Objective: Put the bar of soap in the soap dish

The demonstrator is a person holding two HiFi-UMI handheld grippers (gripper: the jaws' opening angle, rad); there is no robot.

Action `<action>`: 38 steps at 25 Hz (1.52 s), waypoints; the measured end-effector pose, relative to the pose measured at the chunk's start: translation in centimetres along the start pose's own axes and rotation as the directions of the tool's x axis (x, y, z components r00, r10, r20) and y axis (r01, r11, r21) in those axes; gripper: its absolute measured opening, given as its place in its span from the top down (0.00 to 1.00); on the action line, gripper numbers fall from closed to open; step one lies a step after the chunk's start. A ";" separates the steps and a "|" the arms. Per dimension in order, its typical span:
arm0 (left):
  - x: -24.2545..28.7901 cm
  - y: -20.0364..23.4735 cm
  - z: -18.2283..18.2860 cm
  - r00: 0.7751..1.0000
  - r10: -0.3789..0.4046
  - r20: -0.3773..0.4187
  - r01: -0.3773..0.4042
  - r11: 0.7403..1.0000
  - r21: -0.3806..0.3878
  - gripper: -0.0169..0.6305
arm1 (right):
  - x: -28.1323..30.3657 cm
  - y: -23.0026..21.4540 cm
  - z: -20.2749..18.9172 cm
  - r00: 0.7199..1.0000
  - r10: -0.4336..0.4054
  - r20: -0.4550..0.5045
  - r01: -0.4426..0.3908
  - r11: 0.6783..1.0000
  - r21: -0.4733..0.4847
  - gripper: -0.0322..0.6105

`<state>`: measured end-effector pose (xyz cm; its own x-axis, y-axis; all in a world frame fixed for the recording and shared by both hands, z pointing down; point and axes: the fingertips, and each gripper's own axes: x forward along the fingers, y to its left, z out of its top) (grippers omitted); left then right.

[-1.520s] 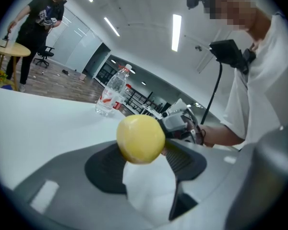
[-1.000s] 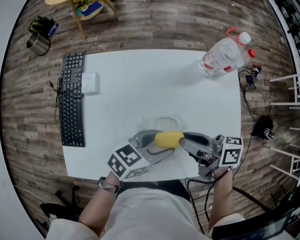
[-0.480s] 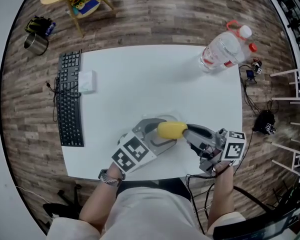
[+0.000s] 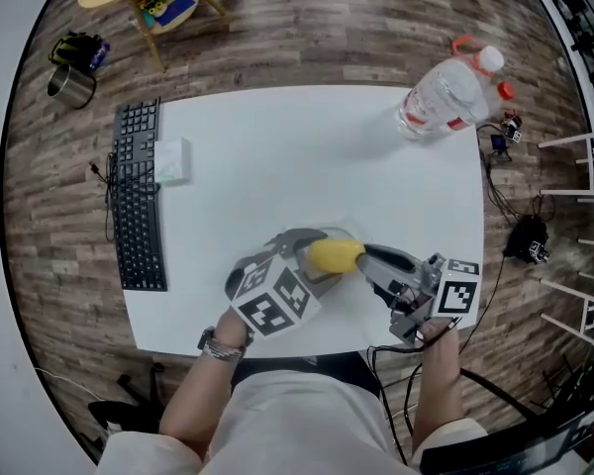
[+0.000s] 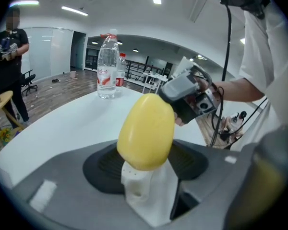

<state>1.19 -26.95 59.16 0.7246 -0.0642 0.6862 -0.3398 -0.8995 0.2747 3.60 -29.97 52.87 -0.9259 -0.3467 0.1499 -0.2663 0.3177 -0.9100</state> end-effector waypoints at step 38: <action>3.1 0.8 -3.1 0.969 0.108 -0.222 -0.077 0.987 0.141 0.48 | 1.3 -3.0 -0.6 0.984 -0.179 0.002 0.179 0.983 -0.027 0.88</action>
<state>1.31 -26.48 63.62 0.5329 -0.0632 0.8438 -0.3069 -0.9437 0.1232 3.05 -30.80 56.03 -0.8626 -0.3998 0.3101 -0.4354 0.2744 -0.8574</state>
